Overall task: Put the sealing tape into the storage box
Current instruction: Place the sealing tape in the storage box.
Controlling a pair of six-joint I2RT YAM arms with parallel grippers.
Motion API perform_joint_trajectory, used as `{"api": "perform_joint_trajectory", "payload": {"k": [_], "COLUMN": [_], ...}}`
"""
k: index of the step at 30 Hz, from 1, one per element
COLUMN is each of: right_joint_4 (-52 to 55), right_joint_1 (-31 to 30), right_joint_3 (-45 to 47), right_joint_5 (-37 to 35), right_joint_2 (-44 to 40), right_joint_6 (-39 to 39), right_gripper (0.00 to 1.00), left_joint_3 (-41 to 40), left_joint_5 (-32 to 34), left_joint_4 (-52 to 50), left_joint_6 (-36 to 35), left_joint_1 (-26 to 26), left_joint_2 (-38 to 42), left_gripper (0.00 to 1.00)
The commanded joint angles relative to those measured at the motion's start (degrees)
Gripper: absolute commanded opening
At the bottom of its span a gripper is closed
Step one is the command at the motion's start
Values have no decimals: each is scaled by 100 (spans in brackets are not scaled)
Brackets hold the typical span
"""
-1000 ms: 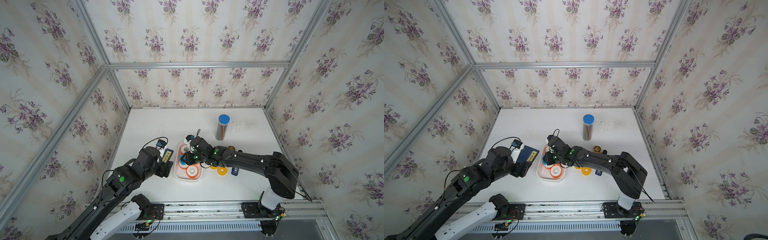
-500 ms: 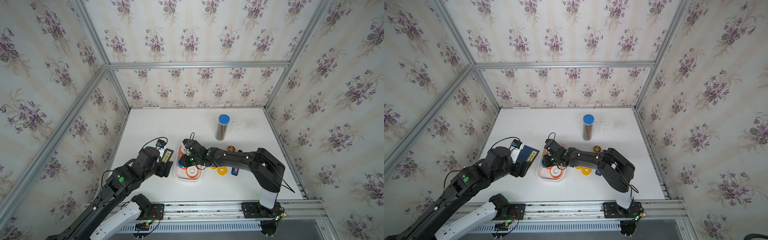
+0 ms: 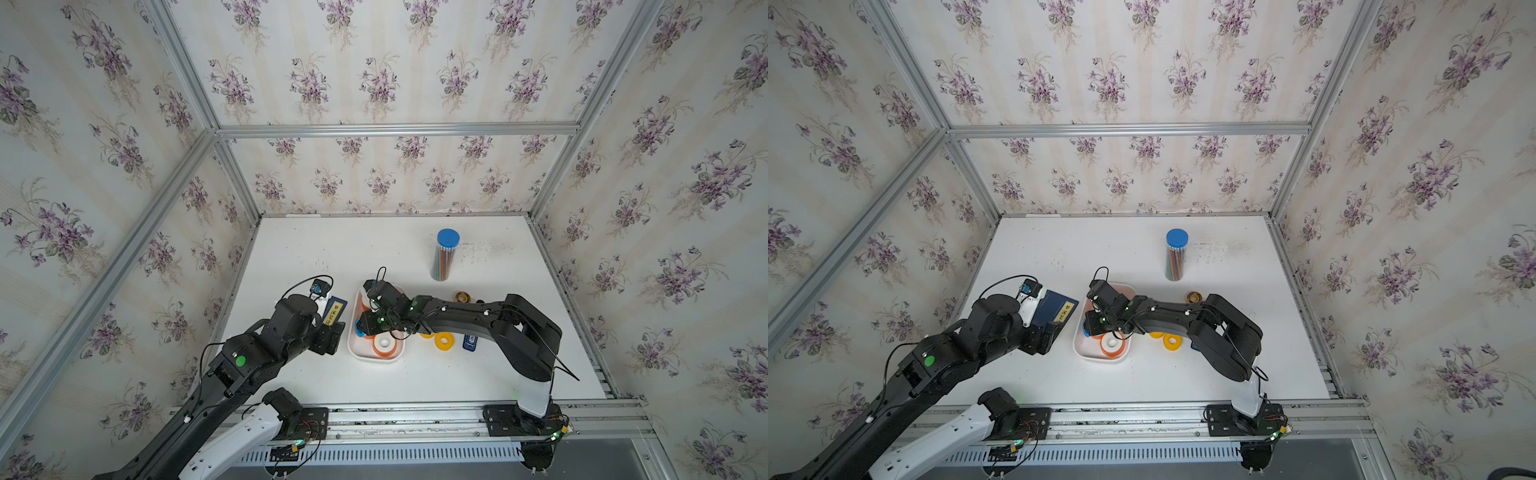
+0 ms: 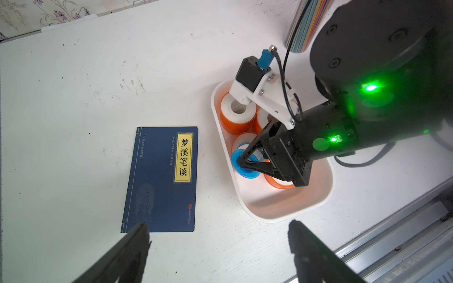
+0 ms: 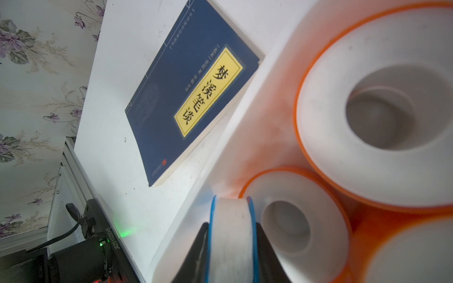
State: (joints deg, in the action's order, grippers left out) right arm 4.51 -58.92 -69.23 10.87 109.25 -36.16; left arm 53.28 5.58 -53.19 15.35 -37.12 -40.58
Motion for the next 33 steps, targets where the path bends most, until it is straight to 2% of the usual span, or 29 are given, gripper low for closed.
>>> {"api": "perform_joint_trajectory", "payload": {"k": [1,8,11,26,29,33], "right_joint_4": [124,504,626,1071,1096,825], "right_joint_1": [-6,-6,-6,34,63,345], "right_joint_3": [-79,-269,-343,-530,-463,45], "right_joint_5": [-211,-574,-691,-1198,-1338,-1204], "right_joint_2": [27,-38,-52,-467,-744,-1434], "right_joint_6": [95,290,376,829,1081,1173], "right_gripper": [31,51,56,60,60,60], "left_joint_3": [-1,-1,-1,5,-16,-56], "left_joint_5": [39,24,30,48,48,0], "left_joint_4": [-16,-11,-11,-23,-17,28], "left_joint_6": [-20,-18,-17,-28,-39,-69], "left_joint_1": [10,8,3,9,5,4], "left_joint_2": [-29,-29,-38,6,53,191], "left_gripper": [89,90,90,94,100,100]}}
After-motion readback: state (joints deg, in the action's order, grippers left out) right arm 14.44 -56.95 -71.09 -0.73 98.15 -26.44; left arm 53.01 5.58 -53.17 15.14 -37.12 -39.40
